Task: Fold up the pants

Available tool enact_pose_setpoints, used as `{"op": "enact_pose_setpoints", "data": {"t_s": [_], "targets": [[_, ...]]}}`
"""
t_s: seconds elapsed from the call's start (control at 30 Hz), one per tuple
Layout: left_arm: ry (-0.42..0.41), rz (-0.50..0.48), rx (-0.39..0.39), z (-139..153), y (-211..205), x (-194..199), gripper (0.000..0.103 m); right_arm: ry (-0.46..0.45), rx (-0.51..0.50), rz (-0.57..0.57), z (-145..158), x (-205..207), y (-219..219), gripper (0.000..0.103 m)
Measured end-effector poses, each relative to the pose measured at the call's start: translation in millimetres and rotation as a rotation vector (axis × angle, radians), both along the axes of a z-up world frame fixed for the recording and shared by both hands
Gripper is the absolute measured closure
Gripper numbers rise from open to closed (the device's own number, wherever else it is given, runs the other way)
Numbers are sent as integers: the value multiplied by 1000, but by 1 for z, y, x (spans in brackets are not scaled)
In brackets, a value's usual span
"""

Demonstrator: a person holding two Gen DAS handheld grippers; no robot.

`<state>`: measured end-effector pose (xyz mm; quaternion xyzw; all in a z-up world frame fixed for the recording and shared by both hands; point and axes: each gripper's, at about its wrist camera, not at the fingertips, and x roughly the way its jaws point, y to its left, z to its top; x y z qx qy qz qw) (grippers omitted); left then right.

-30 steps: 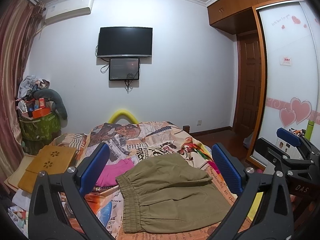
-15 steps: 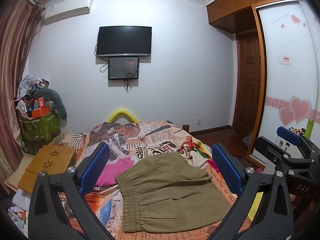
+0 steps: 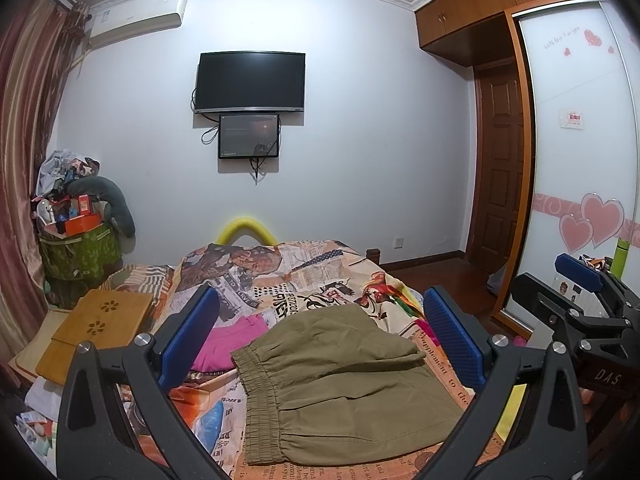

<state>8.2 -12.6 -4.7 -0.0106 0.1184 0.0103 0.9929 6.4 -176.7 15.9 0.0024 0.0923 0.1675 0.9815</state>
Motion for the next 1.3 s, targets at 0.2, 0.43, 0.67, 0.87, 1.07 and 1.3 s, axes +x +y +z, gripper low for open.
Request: {"op": "enact_pose_setpoints", "data": {"t_s": [0.2, 0.43, 0.67, 0.87, 1.07, 1.3], "targets": [[-1, 1, 5, -1, -2, 0, 0, 2, 3, 1, -2, 0, 1, 0], [0, 2, 5, -2, -2, -1, 0, 3, 4, 1, -2, 0, 0, 0], [2, 2, 3, -4, -2, 1, 0, 1, 3, -3, -2, 0, 0, 0], [19, 9, -3, -11, 2, 9, 0, 10, -5, -6, -7, 5, 2, 0], [84, 48, 17, -24, 13, 43, 0, 51, -20, -13, -19, 27, 3, 0], [204, 122, 45, -55, 37, 95, 0, 105, -57, -34, -41, 65, -6, 0]]}}
